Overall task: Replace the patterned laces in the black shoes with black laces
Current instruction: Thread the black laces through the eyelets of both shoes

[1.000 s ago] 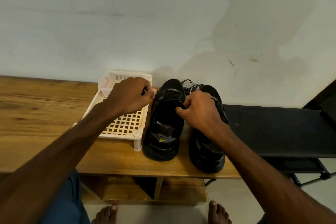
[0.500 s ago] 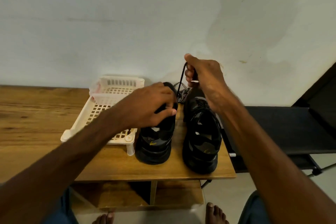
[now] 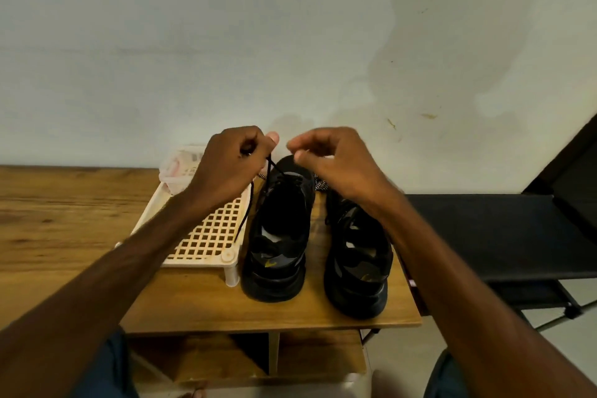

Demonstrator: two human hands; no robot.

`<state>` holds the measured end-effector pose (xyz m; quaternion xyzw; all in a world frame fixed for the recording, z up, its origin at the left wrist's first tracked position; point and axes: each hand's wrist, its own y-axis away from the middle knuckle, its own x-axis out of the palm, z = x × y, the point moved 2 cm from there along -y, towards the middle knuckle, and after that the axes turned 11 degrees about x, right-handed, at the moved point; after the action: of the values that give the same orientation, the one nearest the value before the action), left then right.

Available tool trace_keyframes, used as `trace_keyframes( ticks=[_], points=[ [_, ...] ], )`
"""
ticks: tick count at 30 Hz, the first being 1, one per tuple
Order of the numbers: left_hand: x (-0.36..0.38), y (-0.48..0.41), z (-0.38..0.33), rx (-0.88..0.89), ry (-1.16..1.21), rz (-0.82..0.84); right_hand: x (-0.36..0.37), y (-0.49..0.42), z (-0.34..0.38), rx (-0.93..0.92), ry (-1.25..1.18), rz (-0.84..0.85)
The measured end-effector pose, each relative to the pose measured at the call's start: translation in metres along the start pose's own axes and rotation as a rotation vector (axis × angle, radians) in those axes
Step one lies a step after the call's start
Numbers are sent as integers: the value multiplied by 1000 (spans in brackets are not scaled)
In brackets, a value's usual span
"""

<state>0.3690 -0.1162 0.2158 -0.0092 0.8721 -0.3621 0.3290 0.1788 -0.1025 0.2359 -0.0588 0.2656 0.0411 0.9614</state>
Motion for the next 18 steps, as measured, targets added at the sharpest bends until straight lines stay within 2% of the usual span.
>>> trace_keyframes(
  ticks=[2,3,7,12,14,16,18],
  points=[
    [-3,1,-3,-56,226,57,12,2,-10,-33,165,92],
    [-3,2,-5,-47,273,100,18,3,-10,-56,163,68],
    [-4,3,-6,12,235,122,26,3,-7,-132,57,-103],
    [-6,5,-5,34,228,79,30,4,-7,-202,30,-232],
    [-5,4,-4,18,246,83,33,5,-4,-228,33,-233],
    [-5,4,-1,-44,249,88,34,7,-2,-125,4,-162],
    [-6,4,5,-111,231,95,32,4,-3,94,-220,-34]
  ],
)
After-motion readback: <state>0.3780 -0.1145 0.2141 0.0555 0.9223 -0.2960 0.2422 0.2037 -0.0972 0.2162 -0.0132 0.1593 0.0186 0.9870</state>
